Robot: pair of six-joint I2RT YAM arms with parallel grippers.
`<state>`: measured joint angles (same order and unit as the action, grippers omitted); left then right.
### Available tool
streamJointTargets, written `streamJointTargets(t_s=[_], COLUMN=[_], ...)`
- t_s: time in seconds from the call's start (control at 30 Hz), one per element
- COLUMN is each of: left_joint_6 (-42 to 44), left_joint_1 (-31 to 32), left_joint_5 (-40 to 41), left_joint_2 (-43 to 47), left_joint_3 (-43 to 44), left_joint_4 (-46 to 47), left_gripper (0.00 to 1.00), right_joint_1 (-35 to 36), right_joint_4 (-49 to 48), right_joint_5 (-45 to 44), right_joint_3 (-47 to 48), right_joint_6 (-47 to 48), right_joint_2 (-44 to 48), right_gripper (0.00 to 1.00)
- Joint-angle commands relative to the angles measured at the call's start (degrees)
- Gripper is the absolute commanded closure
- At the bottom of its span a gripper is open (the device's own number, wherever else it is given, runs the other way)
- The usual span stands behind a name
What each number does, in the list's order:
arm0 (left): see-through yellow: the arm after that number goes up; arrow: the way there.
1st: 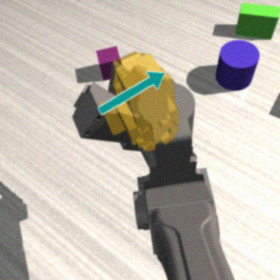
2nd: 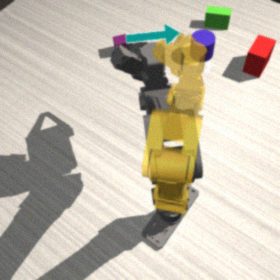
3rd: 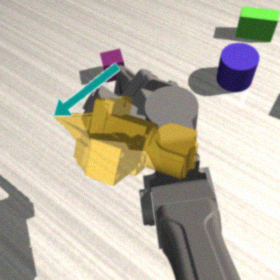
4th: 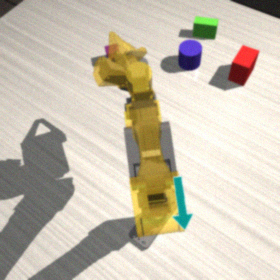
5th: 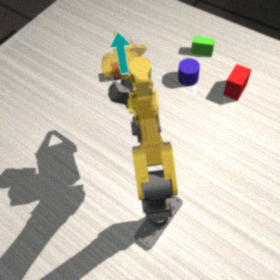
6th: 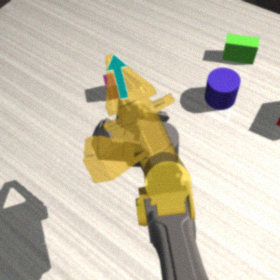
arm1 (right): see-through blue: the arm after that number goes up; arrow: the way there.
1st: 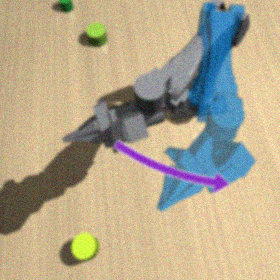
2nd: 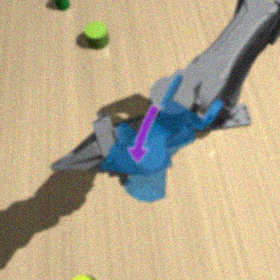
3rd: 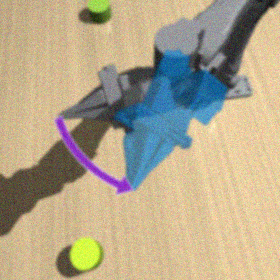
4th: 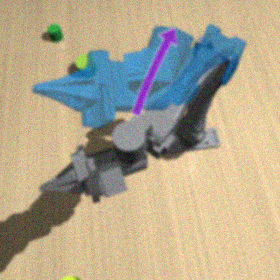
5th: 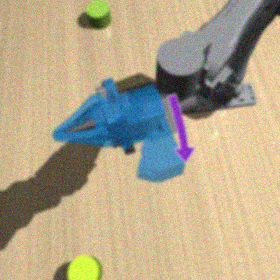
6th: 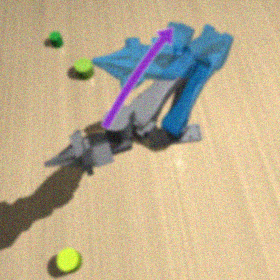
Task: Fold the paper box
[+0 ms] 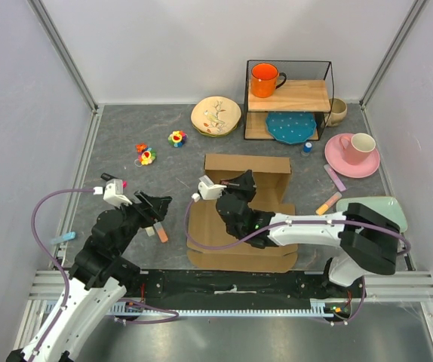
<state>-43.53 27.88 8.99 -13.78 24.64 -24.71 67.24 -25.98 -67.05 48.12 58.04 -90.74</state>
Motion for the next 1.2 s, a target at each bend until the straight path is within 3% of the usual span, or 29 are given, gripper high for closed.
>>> streamJointTargets(t_s=[0.0,0.2,0.23,0.27,0.37,0.57,0.77,0.87,1.0,1.17], left_joint_6=[0.1,3.4,3.7,4.4,5.3,6.4,7.9,8.7,10.4,10.8], left_joint_1=[0.1,0.1,0.1,0.1,0.1,0.1,0.1,0.1,0.1,0.1], left_joint_5=[2.7,5.2,5.7,5.8,5.7,6.3,7.9,9.3,11.0,10.4], left_joint_2=[-0.9,-4.1,-5.2,-5.8,-8.2,-8.3,-8.1,-7.7,-7.1,-7.5], left_joint_3=[5.1,10.0,11.2,11.9,15.0,18.9,21.6,23.1,24.4,24.8], left_joint_4=[0.0,3.2,3.5,4.2,4.2,4.1,3.4,3.1,3.5,3.5], left_gripper=[0.21,0.21,0.21,0.2,0.2,0.2,0.2,0.2,0.19,0.19], right_joint_1=[1.6,1.5,1.2,0.8,-3.9,-12.0,-18.8,-23.5,-34.9,-41.1], right_joint_4=[2.4,19.4,23.0,34.0,47.0,57.6,72.4,73.8,73.4,72.5], right_joint_5=[-3.1,-2.5,-1.2,0.2,6.7,16.0,27.2,33.3,43.7,52.1], right_joint_3=[4.3,9.7,11.2,15.6,21.7,28.9,37.4,36.6,33.7,31.0], right_joint_6=[1.4,-9.7,-14.0,-23.4,-34.1,-47.9,-63.3,-68.3,-72.3,-75.7], right_joint_2=[8.5,16.2,16.6,17.3,18.2,20.4,16.9,18.0,20.1,22.9], right_gripper=[1.0,1.0,1.0,1.0,1.0,1.0,1.0,1.0,1.0,1.0])
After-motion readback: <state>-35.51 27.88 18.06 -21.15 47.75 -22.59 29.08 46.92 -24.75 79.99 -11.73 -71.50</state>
